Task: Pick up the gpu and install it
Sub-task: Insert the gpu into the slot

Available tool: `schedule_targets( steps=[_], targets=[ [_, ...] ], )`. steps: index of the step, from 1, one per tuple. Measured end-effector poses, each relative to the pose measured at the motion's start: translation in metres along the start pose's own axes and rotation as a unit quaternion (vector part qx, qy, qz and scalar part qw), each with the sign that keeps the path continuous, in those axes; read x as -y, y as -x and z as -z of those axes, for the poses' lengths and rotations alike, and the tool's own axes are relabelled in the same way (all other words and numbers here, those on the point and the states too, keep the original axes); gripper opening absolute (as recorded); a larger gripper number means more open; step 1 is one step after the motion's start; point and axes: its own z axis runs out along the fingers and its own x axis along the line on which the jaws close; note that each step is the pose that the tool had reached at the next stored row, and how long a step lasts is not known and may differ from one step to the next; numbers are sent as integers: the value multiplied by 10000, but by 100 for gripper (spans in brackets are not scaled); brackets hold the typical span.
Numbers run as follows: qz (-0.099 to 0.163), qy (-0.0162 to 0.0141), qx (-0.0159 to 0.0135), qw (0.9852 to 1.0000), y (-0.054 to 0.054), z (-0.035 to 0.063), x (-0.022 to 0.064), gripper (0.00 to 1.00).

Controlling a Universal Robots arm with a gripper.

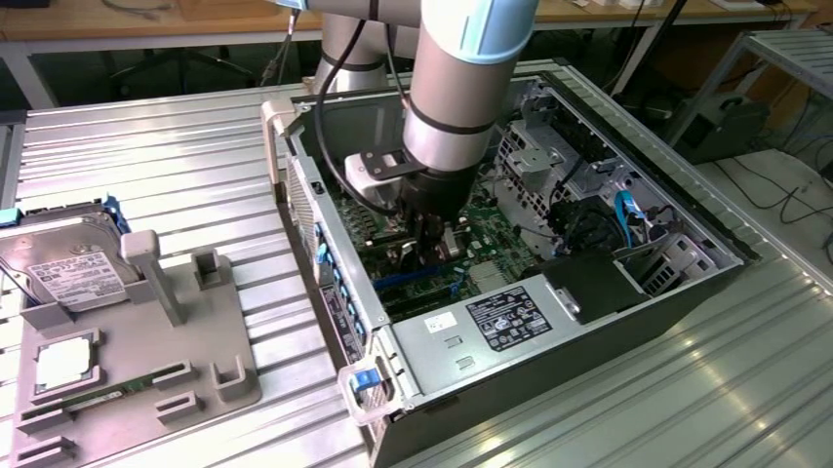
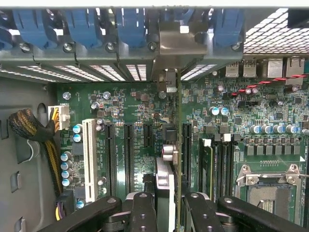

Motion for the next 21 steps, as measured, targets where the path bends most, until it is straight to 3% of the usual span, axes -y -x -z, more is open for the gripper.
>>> schedule_targets(
  steps=[6, 13, 21],
  targets=[
    [0, 1, 0, 10000, 0, -12, -1, 28],
    [1, -27, -1, 10000, 14, 15, -1, 28],
    [1, -32, -1, 10000, 27, 13, 0, 28]
  ],
)
